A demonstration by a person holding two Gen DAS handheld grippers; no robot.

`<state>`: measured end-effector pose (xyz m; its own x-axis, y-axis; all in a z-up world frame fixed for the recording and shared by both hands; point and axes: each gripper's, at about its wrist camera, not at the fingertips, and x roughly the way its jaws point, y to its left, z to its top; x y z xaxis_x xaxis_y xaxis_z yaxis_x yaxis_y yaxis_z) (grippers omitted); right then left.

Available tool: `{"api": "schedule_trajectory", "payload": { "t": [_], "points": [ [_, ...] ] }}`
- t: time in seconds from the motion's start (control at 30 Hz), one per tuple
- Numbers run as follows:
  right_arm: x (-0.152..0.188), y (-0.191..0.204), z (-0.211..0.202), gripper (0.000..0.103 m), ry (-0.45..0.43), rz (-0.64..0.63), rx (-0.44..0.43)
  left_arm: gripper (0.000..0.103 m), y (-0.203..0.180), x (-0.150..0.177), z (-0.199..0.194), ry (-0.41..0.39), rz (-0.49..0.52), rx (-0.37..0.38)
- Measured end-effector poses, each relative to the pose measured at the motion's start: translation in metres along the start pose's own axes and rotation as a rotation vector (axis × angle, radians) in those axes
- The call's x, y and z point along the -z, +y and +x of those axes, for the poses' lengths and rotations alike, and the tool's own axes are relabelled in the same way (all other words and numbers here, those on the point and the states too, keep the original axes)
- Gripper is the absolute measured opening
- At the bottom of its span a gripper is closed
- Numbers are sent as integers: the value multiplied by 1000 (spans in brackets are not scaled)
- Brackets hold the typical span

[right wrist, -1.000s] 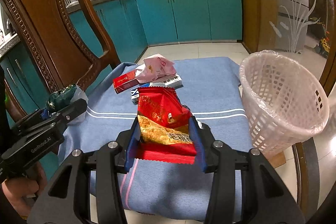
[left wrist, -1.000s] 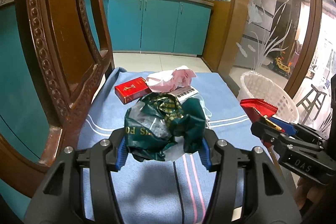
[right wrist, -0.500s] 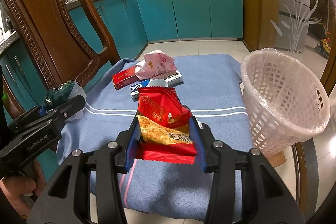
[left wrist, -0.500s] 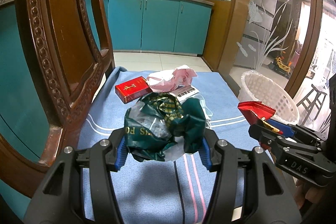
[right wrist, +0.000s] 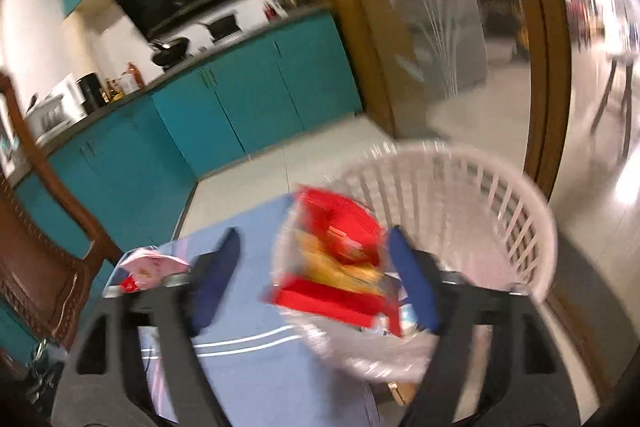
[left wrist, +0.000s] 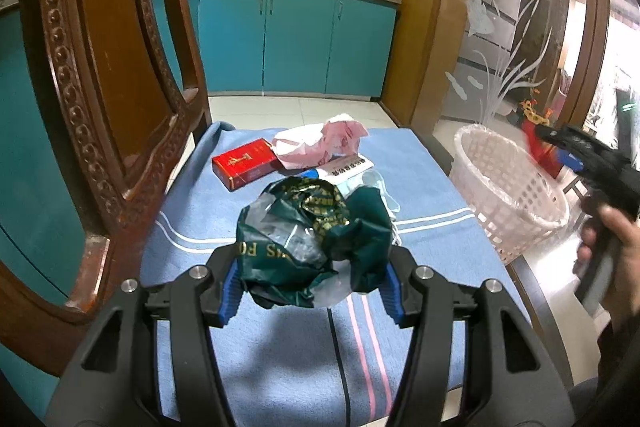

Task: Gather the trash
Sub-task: 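Carry the dark green bag over the basket and open the left gripper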

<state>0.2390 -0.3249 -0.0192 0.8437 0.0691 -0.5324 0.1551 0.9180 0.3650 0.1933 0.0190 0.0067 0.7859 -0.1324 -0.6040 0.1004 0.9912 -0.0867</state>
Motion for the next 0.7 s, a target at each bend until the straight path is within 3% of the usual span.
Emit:
{"api": "schedule_trajectory", "payload": {
  "t": [0.1, 0.17, 0.2, 0.3, 0.43, 0.57, 0.63, 0.7],
  "points": [
    [-6, -22, -2, 78, 52, 134, -32, 56, -8, 4, 6, 15, 18, 5],
    [-13, -23, -31, 83, -17, 169, -85, 56, -14, 6, 8, 22, 31, 10],
    [-16, -24, -54, 93, -85, 186, -85, 56, -17, 7, 8, 24, 35, 18],
    [-11, -33, -101, 100, -253, 269, -59, 56, -37, 7, 10, 37, 65, 69],
    [-13, -47, -117, 100, -326, 332, -39, 56, -99, -15, 24, 60, 127, 196],
    [-10, -74, -114, 100, -301, 440, 10, 58, -194, -57, 50, 48, 214, 310],
    [-12, -85, -112, 100, -297, 484, 17, 66, -236, -75, 69, 65, 236, 368],
    [-12, -87, -118, 100, -308, 488, 15, 101, -265, -85, 85, 55, 255, 381]
  ]
}}
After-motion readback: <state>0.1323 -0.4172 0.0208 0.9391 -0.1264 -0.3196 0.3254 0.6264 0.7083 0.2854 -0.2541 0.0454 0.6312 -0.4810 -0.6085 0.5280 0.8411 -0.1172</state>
